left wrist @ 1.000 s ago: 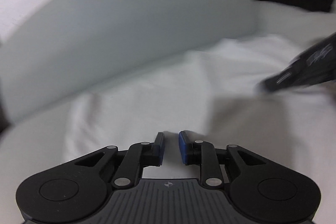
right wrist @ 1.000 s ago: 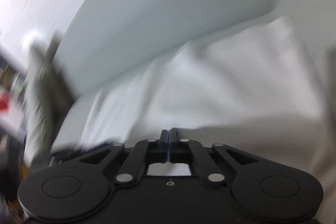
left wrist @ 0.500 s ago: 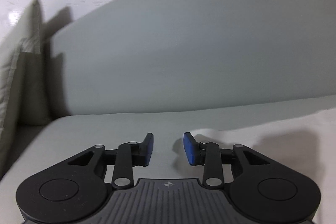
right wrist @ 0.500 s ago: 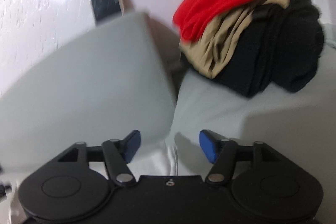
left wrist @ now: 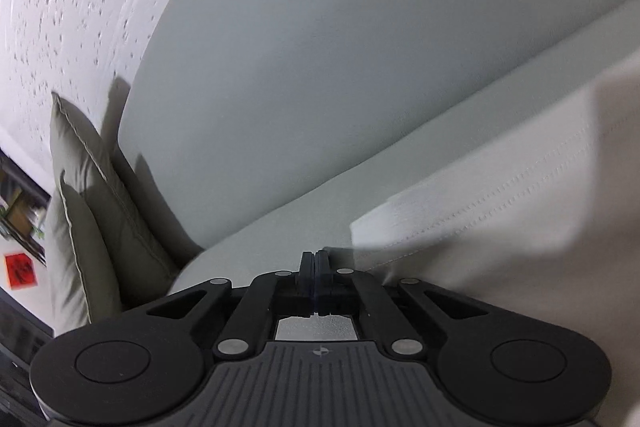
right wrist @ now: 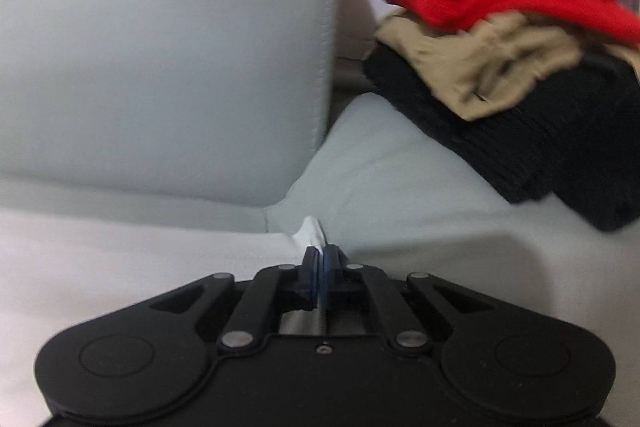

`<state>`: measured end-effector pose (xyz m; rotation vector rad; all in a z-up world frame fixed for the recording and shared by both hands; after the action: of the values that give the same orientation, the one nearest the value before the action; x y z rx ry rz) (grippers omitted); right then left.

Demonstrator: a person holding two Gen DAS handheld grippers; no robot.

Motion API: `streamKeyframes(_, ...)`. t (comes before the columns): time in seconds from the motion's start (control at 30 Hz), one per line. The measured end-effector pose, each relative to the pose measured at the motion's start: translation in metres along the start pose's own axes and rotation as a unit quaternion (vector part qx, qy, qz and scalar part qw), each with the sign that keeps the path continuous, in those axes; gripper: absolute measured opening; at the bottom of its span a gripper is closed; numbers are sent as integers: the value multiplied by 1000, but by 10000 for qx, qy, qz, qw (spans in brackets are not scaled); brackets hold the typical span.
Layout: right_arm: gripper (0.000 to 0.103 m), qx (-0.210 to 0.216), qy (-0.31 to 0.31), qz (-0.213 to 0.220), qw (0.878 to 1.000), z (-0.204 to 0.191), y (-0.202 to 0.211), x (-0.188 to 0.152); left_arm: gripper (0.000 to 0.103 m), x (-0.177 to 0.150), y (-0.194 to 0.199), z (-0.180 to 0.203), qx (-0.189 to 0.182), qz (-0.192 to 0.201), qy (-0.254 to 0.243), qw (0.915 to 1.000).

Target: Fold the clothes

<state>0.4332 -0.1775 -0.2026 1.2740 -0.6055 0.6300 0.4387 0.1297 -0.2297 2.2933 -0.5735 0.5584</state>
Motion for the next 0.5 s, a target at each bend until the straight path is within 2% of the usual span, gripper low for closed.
streamKeyframes(0.03, 10, 65, 28, -87, 9999, -2, 3, 5, 14, -5, 8, -16, -217, -14, 279, 9994)
streamKeyframes(0.07, 15, 223, -77, -184, 9996, -1, 8, 14, 20, -9, 16, -32, -434, -27, 559, 9975)
streamKeyframes(0.1, 28, 421, -260, -245, 9985, 2, 17, 20, 19, -13, 26, -48, -687, 24, 821, 9943)
streamKeyframes(0.13, 33, 773, -553, -234, 9952, 8, 34, 18, 17, -18, 43, -62, -1062, 226, 1026, 9888)
streamKeyframes(0.17, 31, 1264, -839, -197, 9882, 13, 50, 13, 14, -24, 63, -70, -1584, 494, 1134, 9796)
streamKeyframes(0.2, 22, 1878, -1060, -239, 9762, 14, 62, 4, 16, -30, 81, -71, -2184, 637, 1112, 9674)
streamKeyframes(0.23, 12, 2657, -1163, -475, 9558, 7, 66, -9, 19, -35, 91, -63, -2679, 518, 999, 9568)
streamKeyframes(0.27, 11, 3261, -1218, -838, 9337, -6, 63, -20, 26, -43, 96, -49, -3016, 264, 868, 9491)
streamKeyframes(0.3, 8, 3402, -1191, -1174, 9254, -16, 58, -33, 24, -52, 99, -39, -3041, 45, 716, 9499)
streamKeyframes(0.33, 0, 3054, -1100, -1264, 9374, -18, 54, -46, 24, -65, 97, -36, -2581, -117, 535, 9646)
streamKeyframes(0.37, 0, 2544, -1041, -1082, 9554, -9, 56, -56, 25, -78, 96, -32, -2113, -278, 352, 9764)
streamKeyframes(0.4, 0, 2113, -1042, -992, 9668, 4, 57, -65, 25, -89, 94, -35, -1674, -449, 207, 9847)
streamKeyframes(0.43, 0, 1808, -1134, -1040, 9714, 25, 59, -71, 25, -100, 90, -46, -1283, -634, 122, 9896)
streamKeyframes(0.47, 0, 1500, -1225, -1088, 9750, 45, 61, -78, 18, -111, 85, -57, -910, -860, -9, 9921)
streamKeyframes(0.5, 0, 1341, -1359, -1157, 9748, 62, 67, -81, 14, -120, 84, -70, -699, -1031, -138, 9921)
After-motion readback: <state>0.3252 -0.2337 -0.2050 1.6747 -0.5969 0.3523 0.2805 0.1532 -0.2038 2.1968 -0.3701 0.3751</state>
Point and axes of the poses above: each gripper's, at about its wrist camera, not at the fingertips, and y roughly against the way its jaws point, z to its right, x to its top, the point moved 4 cm from there along -y, roughly the way its jaws point, and after that the axes turned 7 degrees about -z, right-handed, at the moved point
